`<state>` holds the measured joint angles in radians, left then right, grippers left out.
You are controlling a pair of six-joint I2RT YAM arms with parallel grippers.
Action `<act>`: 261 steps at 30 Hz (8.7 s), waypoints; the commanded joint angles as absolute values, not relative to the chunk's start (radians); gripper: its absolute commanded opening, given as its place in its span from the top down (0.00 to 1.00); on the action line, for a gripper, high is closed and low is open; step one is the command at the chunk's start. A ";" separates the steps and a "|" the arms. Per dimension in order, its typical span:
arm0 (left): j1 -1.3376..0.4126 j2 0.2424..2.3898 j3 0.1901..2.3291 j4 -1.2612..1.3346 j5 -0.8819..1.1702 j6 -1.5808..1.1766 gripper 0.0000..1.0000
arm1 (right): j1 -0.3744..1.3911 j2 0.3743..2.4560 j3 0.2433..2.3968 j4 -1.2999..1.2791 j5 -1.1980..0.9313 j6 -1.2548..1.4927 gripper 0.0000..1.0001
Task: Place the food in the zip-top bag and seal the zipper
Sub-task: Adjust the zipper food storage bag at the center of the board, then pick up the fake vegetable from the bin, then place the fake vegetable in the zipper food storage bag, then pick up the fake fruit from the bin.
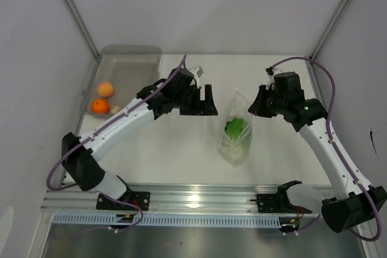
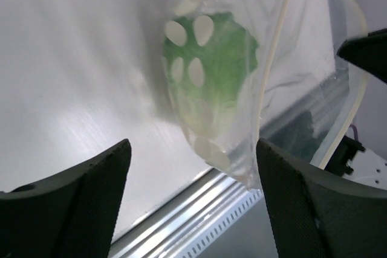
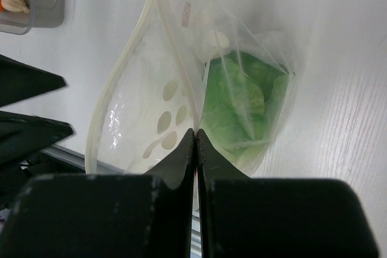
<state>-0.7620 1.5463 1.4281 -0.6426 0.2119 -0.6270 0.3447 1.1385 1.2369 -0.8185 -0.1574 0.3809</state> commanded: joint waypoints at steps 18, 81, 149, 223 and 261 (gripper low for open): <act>-0.074 1.379 1.331 -0.880 -0.256 -0.719 0.16 | 0.370 1.221 1.269 -0.824 -0.215 0.324 1.00; 0.193 1.957 1.502 -0.813 -0.319 -0.813 0.50 | 0.388 1.196 1.282 -0.827 -0.239 0.310 1.00; -0.132 1.470 1.459 -0.792 -0.060 -0.755 0.63 | 0.431 1.215 1.298 -0.830 -0.178 0.364 1.00; -0.580 1.232 1.353 -0.787 -0.188 -0.703 0.01 | 0.543 1.192 1.338 -0.879 -0.051 0.423 1.00; 0.253 1.966 1.713 -0.830 -0.451 -0.644 0.01 | 0.551 1.261 1.269 -0.752 -0.144 0.341 1.00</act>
<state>0.2432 1.9423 1.6455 -0.7948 -0.4244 -0.6704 0.5522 1.2587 1.2697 -0.7792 -0.1394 0.3614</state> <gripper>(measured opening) 0.994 0.007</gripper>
